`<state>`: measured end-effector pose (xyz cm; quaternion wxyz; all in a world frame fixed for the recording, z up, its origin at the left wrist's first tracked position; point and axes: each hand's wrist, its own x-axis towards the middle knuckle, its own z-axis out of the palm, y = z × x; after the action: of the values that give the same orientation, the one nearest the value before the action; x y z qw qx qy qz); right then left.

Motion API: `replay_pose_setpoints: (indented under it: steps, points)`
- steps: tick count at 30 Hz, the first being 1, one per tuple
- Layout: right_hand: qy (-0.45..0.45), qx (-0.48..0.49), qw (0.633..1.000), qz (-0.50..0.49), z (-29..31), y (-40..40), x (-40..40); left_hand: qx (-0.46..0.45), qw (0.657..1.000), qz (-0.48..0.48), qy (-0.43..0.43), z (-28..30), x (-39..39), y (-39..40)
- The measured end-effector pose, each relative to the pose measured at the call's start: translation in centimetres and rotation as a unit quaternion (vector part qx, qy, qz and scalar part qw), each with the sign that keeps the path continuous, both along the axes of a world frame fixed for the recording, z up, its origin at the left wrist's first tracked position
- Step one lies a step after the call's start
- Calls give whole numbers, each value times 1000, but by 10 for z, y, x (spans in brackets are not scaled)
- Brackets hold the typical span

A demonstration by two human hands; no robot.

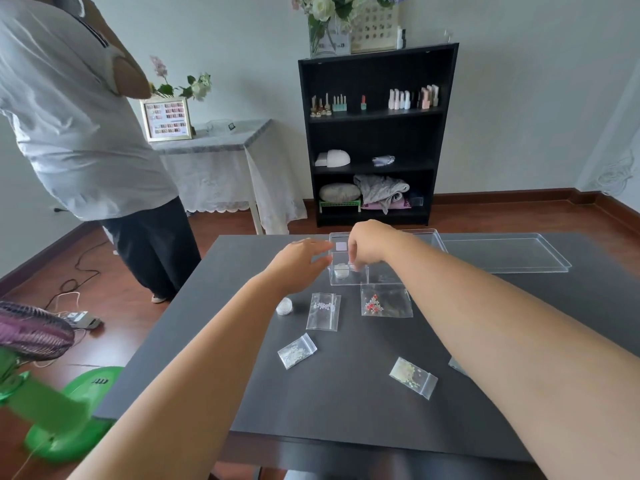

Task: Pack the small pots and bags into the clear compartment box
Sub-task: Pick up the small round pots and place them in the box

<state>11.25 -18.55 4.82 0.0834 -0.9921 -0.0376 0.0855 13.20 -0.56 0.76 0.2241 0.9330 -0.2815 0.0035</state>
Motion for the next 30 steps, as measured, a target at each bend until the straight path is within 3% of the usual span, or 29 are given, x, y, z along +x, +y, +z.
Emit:
replay_pose_setpoints:
  steps: [6, 11, 18, 25, 30]
  points:
    - [24, 43, 998, 31, -2, -10, 3, -60, 998, 5, 26, -12, -4, -1]
    - [36, 83, 995, 33, -1, -15, 2, -58, 998, 17, 28, -11, -2, -1]
    - [-105, 185, 977, 5, 6, -38, -15, -90, 995, 29, 16, -10, -11, 17]
    - [-183, 219, 957, -43, -7, -86, -94, -3, 999, 24, 32, -8, -26, 66]
    - [-146, 228, 956, -110, -33, -119, -160, 18, 999, 15, 44, -25, -57, 78]
